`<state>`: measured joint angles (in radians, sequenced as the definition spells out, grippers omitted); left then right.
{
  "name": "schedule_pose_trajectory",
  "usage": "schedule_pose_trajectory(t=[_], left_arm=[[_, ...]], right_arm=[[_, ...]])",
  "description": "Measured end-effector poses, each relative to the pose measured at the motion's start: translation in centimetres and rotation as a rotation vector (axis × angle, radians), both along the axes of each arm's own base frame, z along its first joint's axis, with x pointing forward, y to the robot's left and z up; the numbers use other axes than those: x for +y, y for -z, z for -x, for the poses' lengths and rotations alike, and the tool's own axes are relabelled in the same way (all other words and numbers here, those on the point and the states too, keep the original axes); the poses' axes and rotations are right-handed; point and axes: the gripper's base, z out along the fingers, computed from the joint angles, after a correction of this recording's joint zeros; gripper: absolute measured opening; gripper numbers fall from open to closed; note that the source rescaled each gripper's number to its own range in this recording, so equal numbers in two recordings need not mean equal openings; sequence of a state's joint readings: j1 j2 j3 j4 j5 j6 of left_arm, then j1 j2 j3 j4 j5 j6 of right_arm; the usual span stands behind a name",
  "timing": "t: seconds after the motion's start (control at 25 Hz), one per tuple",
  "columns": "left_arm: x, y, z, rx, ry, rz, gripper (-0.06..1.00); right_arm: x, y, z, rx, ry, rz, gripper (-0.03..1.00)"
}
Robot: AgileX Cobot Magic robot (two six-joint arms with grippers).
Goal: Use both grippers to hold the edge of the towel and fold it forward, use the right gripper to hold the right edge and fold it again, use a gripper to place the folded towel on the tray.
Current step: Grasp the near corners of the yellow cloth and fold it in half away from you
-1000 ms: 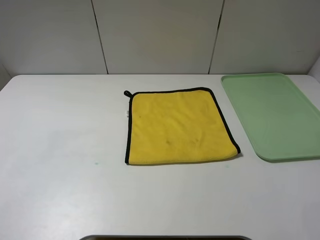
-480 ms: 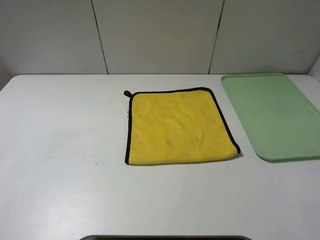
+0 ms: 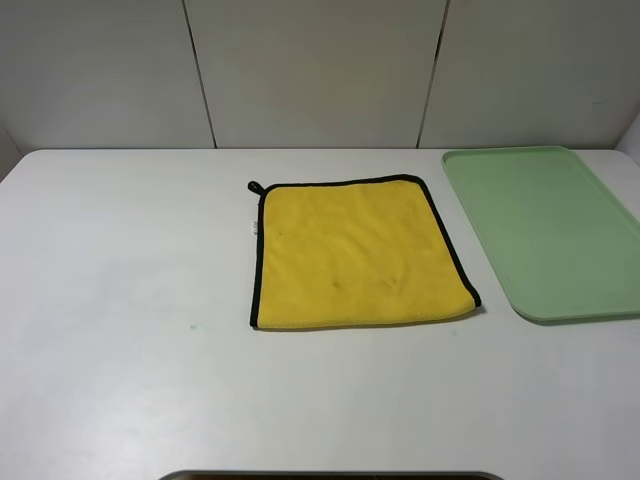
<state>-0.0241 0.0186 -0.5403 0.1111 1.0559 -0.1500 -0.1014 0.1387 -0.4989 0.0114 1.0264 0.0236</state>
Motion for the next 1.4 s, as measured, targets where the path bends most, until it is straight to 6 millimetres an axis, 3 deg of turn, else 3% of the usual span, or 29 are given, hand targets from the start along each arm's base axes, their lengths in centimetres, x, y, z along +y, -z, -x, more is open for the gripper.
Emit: schedule_pose_trajectory(t=[0.2,0.44,0.84,1.2,1.4], left_arm=[[0.0,-1.7,-1.7,0.08,0.025,-0.037,1.0],[-0.1,-3.6,-5.2,0.208,0.105,-0.132,0.99],[-1.5,-3.0,-11.7,0.309,0.336,-0.289,0.97],[-4.6,0.0,-16.9,0.44,0.569,-0.423,0.92],[-7.5,2.0,-18.0,0.506,0.797,-0.539,0.91]], right_arm=[[-0.2,-1.9,-2.2,0.009,-0.013,0.016,1.0],[-0.6,-4.2,-6.1,-0.022,-0.037,0.057,1.0],[-0.9,-7.4,-12.6,0.065,-0.15,0.138,1.0],[-0.1,-6.3,-18.8,0.159,-0.339,0.102,1.0],[2.2,-4.6,-21.3,0.213,-0.509,0.115,1.0]])
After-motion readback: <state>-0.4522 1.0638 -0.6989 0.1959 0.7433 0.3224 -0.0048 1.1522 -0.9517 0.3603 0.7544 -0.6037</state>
